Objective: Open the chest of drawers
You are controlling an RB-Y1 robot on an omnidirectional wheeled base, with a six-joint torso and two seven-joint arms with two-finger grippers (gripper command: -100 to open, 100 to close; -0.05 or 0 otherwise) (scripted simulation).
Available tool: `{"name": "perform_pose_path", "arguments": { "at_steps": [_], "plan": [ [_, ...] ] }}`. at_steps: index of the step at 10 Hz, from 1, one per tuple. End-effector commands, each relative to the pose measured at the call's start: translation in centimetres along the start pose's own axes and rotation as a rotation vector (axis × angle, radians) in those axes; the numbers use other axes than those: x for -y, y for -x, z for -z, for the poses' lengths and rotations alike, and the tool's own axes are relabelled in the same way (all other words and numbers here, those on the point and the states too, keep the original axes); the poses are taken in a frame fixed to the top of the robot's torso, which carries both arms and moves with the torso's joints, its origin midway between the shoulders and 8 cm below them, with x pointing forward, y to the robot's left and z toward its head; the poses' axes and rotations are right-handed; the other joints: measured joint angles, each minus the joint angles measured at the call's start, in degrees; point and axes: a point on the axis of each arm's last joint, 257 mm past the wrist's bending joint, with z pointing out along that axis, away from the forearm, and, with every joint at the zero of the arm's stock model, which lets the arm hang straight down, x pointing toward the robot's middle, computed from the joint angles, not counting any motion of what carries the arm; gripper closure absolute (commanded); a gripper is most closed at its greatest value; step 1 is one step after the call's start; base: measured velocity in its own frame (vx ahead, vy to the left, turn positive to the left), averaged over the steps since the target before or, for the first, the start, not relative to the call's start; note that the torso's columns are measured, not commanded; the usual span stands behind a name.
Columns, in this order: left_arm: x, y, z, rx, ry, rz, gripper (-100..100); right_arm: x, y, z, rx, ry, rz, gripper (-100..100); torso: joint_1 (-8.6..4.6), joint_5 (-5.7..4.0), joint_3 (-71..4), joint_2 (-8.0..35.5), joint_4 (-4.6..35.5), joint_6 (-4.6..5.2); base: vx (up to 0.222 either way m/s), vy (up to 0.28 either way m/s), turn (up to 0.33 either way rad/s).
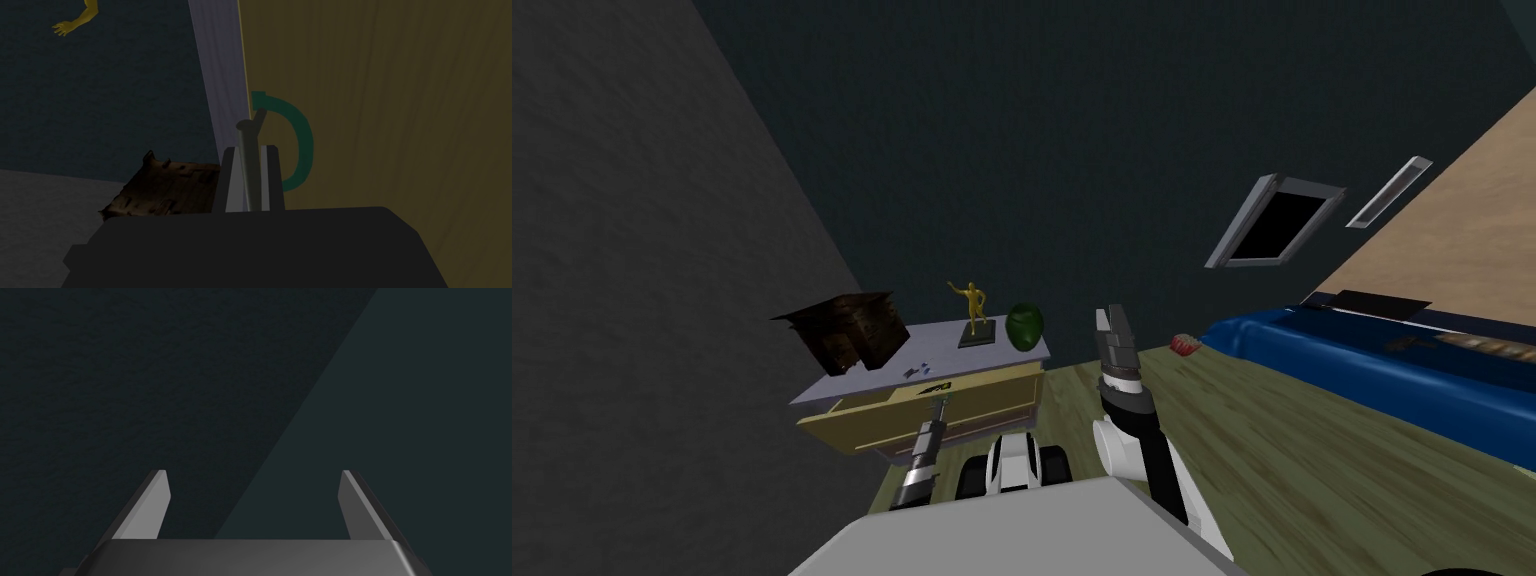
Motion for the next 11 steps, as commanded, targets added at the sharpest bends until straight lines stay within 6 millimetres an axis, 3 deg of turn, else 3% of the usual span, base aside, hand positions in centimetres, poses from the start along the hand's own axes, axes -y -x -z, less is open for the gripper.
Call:
{"name": "perform_pose_path", "arguments": {
  "at_steps": [1,3,6,8,11],
  "plan": [
    [-0.5,0.3,-1.1,-0.004,0.024,-0.001,100,0.0,0.0,0.0,0.0,0.0,0.0,0,-0.04,-0.03,-0.01,-0.01,0.0,-0.03,-0.15,-0.05,0.034],
    [-0.3,0.3,-1.3,-0.006,0.017,0.0,100,0.0,0.0,0.0,0.0,0.0,0.0,0,-0.02,0.01,0.04,0.06,0.0,0.02,-0.11,-0.02,0.012],
    [-0.1,-3.6,-0.4,-0.111,0.018,0.008,100,0.0,0.0,0.0,0.0,0.0,0.0,0,0.17,-0.15,-0.1,-0.11,0.04,-0.25,0.017,0.017,0.412],
    [0.0,-5.5,0.1,-0.158,0.018,0.018,100,0.0,0.0,0.0,0.0,0.0,0.0,0,-0.04,0.01,0.05,0.09,0.08,0.15,0.03,0.047,0.123],
    [0.2,-7.6,0.7,-0.209,0.018,0.031,100,0.0,0.0,0.0,0.0,0.0,0.0,0,-0.12,-0.02,0.08,0.13,0.01,0.02,0.013,0.015,0.201]
  ]
}}
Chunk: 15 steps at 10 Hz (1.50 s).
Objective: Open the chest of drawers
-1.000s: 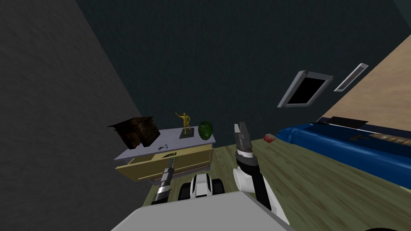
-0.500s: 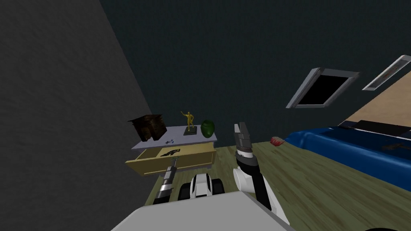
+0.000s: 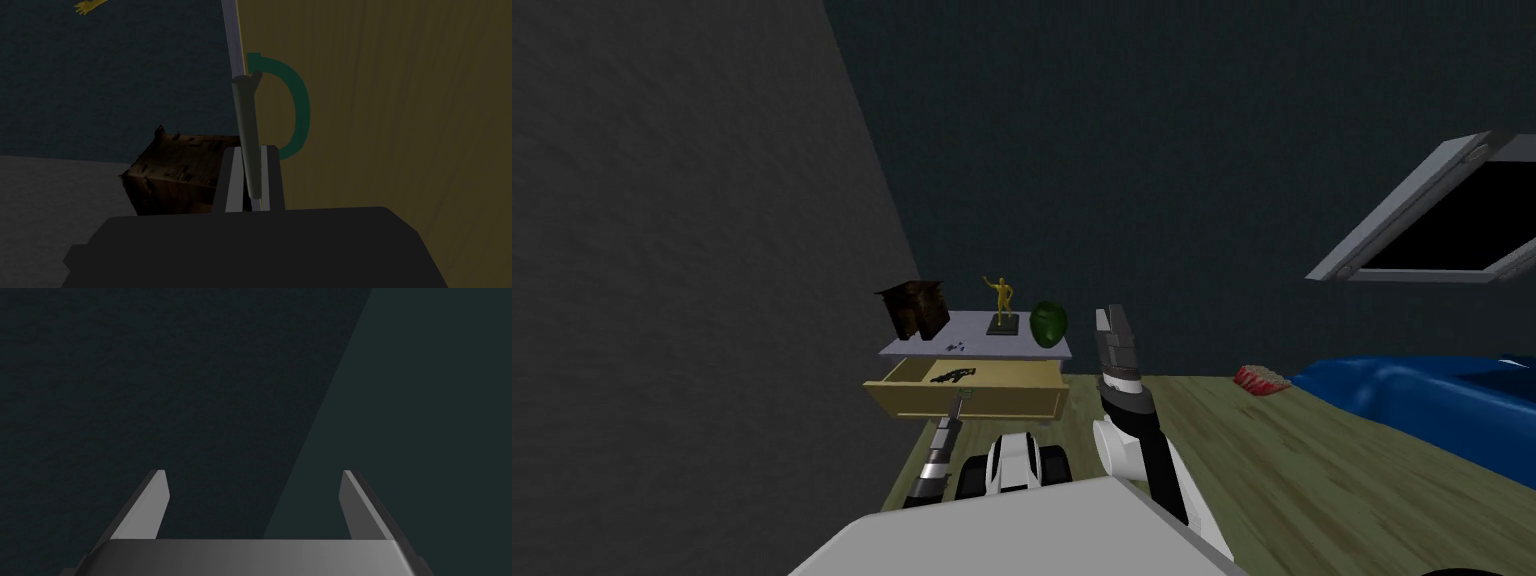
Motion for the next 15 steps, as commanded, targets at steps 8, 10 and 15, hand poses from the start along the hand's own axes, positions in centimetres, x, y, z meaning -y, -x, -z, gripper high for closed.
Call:
{"name": "perform_pose_path", "arguments": {
  "at_steps": [8,10,15],
  "plan": [
    [0.9,-7.3,0.8,-0.171,-0.001,0.04,-100,0.0,0.0,0.0,0.0,0.0,0.0,0,-0.15,0.0,-0.01,-0.03,0.03,0.16,0.013,0.02,0.209],
    [1.6,-7.4,-1.5,-0.171,-0.01,0.04,-100,0.0,0.0,0.0,0.0,0.0,0.0,0,-0.06,-0.05,0.11,0.22,0.15,0.05,-0.087,0.015,-0.003],
    [2.9,-7.6,-6.0,-0.171,-0.011,0.041,-100,0.0,0.0,0.0,0.0,0.0,0.0,0,0.04,-0.03,-0.03,-0.02,0.09,0.03,-0.086,0.011,0.001]
  ]
}}
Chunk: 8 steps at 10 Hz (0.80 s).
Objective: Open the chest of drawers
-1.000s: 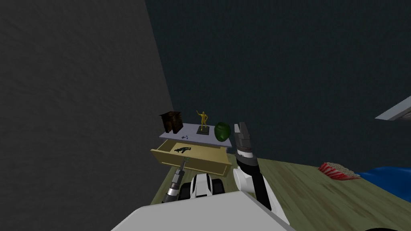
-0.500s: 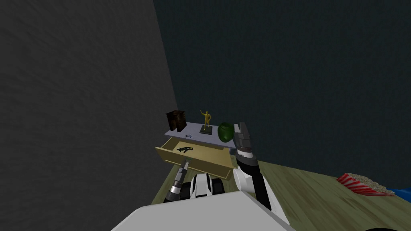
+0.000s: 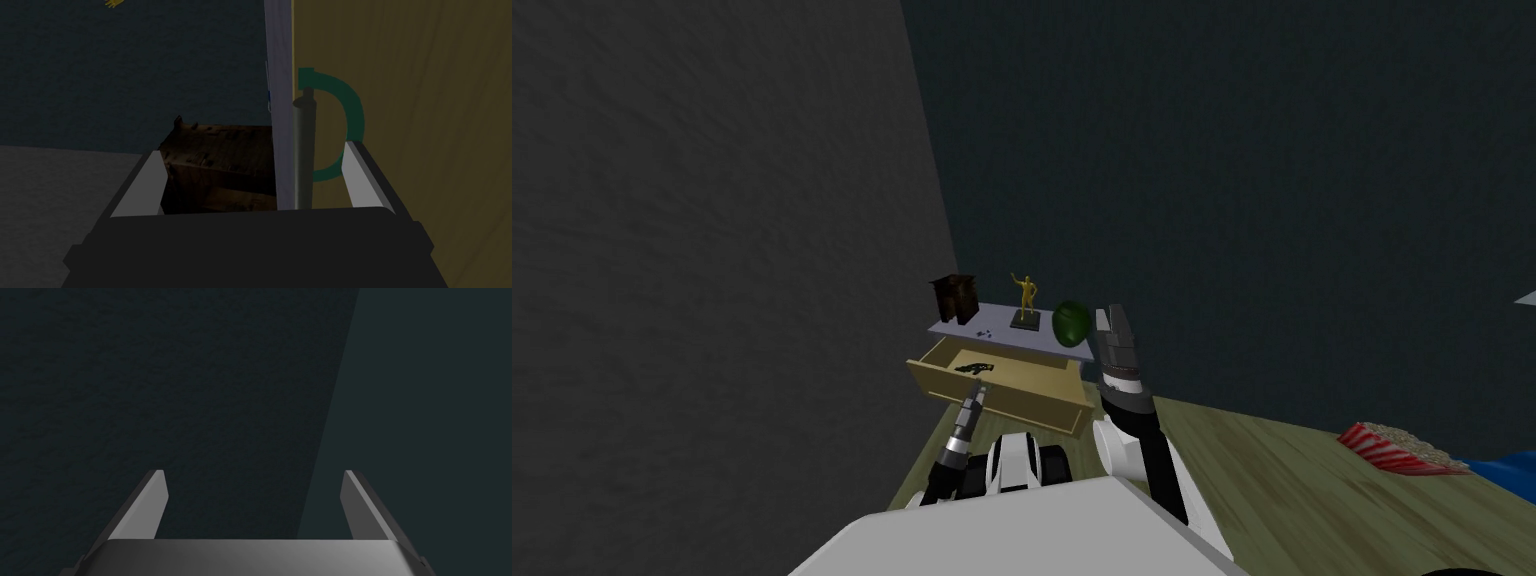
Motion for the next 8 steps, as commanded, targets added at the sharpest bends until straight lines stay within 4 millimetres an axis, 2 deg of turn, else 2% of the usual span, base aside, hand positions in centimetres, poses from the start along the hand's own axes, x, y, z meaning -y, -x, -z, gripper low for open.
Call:
{"name": "perform_pose_path", "arguments": {
  "at_steps": [1,3,4,5,6,7,8],
  "plan": [
    [0.3,0.5,-1.8,0.001,0.009,0.001,-100,0.0,0.0,0.0,0.0,0.0,0.0,0,0.0,0.0,0.03,0.05,0.01,0.0,-0.075,0.019,0.0],
    [1.3,0.7,-3.9,0.001,0.002,0.002,-100,0.0,0.0,0.0,0.0,0.0,0.0,0,-0.08,-0.02,-0.01,-0.02,0.0,0.0,-0.075,0.011,0.003],
    [1.1,0.7,-3.9,0.001,0.009,0.002,-100,0.0,0.0,0.0,0.0,0.0,0.0,0,-0.04,-0.02,0.01,0.02,0.03,0.01,-0.063,0.013,-0.002],
    [1.6,0.8,-5.0,0.001,0.008,0.002,-100,0.0,0.0,0.0,0.0,0.0,0.0,0,-0.05,-0.01,0.0,0.0,0.02,0.0,-0.058,0.008,0.0],
    [1.3,0.7,-4.3,0.002,0.01,0.002,-100,0.0,0.0,0.0,0.0,0.0,0.0,0,-0.07,-0.04,0.01,0.05,0.08,-0.01,-0.026,0.005,-0.001],
    [1.2,0.7,-4.3,0.002,0.014,0.002,0,0.0,0.0,0.0,0.0,0.0,0.0,0,-0.09,-0.04,0.01,0.03,0.06,-0.01,0.0,0.0,0.0],
    [1.1,0.7,-4.3,0.002,0.016,0.002,0,0.0,0.0,0.0,0.0,0.0,0.0,0,-0.09,-0.04,-0.01,-0.01,0.04,0.0,0.0,0.0,0.0]
  ]
}}
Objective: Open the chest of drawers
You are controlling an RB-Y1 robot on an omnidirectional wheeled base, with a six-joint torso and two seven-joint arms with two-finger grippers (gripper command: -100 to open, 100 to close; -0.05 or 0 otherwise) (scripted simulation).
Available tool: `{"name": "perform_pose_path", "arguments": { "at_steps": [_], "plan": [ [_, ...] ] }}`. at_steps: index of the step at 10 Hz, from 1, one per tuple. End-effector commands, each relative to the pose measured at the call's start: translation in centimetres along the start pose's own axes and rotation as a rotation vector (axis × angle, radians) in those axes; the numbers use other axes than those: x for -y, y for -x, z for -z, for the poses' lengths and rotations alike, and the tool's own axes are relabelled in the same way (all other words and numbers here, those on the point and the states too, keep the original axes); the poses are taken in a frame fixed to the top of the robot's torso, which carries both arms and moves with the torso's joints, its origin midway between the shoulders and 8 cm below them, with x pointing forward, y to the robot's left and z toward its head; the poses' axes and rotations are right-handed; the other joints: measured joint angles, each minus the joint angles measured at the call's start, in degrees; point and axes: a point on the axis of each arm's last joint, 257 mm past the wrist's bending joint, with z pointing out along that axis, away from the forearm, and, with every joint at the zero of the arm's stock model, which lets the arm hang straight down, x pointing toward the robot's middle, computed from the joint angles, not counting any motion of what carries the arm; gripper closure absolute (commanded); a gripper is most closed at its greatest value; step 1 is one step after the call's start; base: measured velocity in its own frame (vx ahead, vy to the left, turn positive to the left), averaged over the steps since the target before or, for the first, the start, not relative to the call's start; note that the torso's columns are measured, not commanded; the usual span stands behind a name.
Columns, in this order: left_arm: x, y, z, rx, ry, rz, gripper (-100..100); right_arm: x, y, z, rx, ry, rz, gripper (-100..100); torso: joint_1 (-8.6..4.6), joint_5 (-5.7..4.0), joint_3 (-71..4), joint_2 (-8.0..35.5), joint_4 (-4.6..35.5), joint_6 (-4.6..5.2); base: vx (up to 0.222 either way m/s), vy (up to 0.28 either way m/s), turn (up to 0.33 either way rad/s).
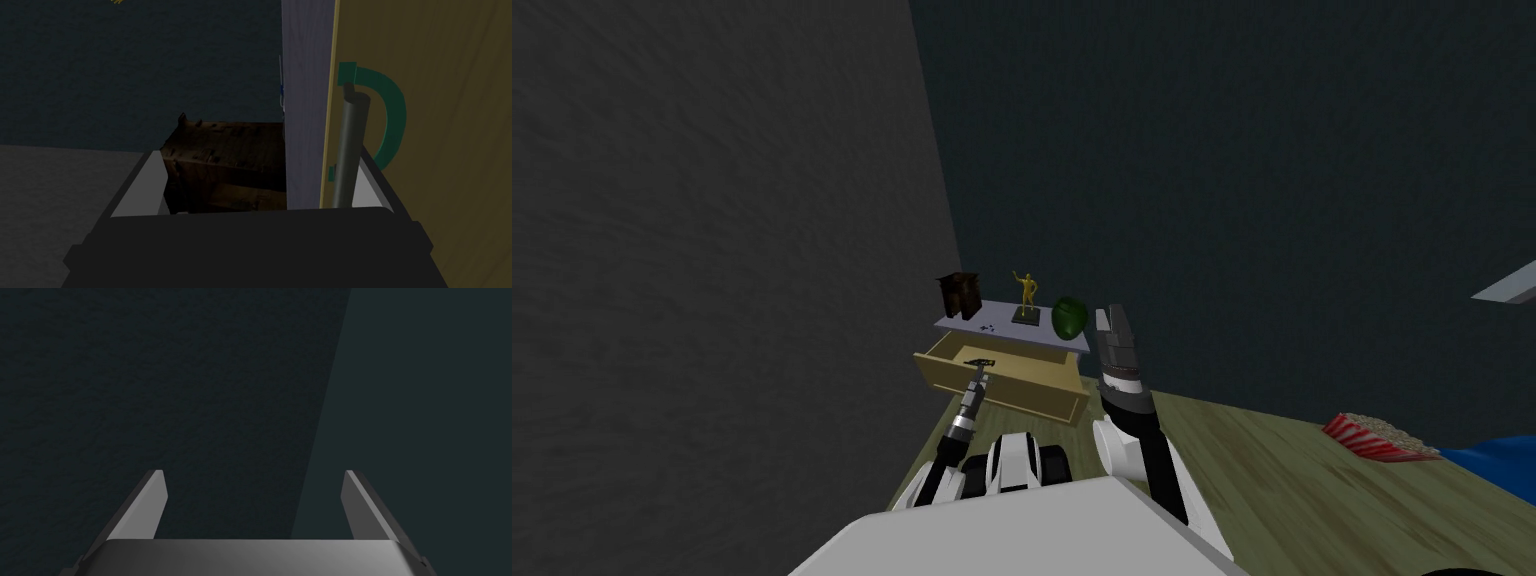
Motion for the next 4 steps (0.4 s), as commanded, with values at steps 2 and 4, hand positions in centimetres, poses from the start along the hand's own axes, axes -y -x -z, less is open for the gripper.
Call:
{"name": "perform_pose_path", "arguments": {
  "at_steps": [2,4],
  "plan": [
    [-0.02,0.0,0.01,0.0,0.001,0.0,0,0.0,0.0,0.0,0.0,0.0,0.0,0,0.04,0.02,0.01,0.02,-0.03,0.0,0.0,0.0,0.0],
    [-0.02,0.0,0.01,0.0,0.001,0.0,0,0.0,0.0,0.0,0.0,0.0,0.0,0,0.05,0.03,0.03,0.04,-0.03,0.0,0.0,0.0,0.0]
  ]
}}
